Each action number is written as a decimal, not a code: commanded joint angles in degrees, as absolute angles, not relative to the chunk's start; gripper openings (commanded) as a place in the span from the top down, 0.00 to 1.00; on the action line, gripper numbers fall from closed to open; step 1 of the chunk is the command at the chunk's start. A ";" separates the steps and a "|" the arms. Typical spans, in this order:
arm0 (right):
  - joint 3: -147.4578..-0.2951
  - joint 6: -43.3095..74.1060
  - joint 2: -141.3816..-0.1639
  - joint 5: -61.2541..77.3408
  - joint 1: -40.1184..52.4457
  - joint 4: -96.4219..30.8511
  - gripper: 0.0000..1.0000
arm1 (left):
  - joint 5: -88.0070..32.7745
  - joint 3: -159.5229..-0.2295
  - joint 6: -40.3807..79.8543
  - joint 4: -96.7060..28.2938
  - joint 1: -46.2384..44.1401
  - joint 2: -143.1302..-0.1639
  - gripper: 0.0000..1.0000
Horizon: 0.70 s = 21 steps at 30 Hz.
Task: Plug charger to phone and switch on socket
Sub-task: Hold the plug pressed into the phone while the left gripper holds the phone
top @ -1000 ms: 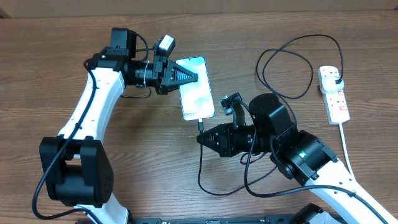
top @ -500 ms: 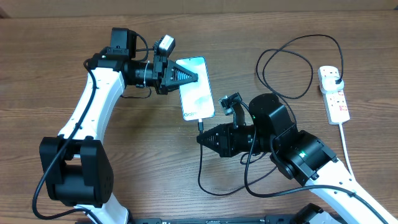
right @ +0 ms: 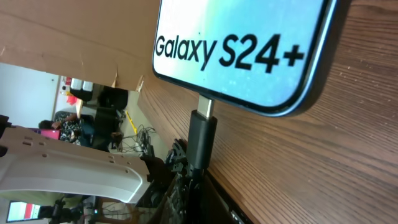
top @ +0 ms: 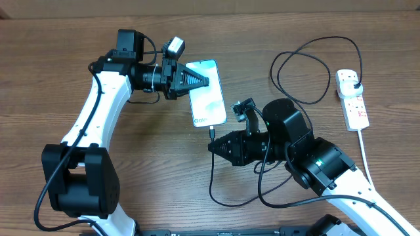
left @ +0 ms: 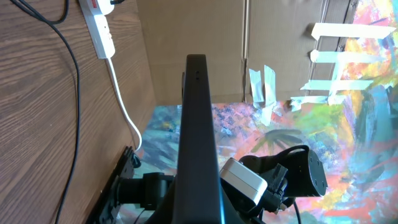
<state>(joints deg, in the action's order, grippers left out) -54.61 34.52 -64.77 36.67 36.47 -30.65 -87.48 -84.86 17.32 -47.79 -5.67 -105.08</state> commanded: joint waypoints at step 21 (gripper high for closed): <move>-54.74 34.26 -63.99 37.15 36.29 -29.69 0.96 | -90.67 -85.49 15.44 -47.79 -6.48 -104.62 0.95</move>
<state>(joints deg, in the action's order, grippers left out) -54.61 34.50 -64.77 36.67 36.47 -30.06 -87.50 -84.86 16.49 -47.79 -5.67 -105.08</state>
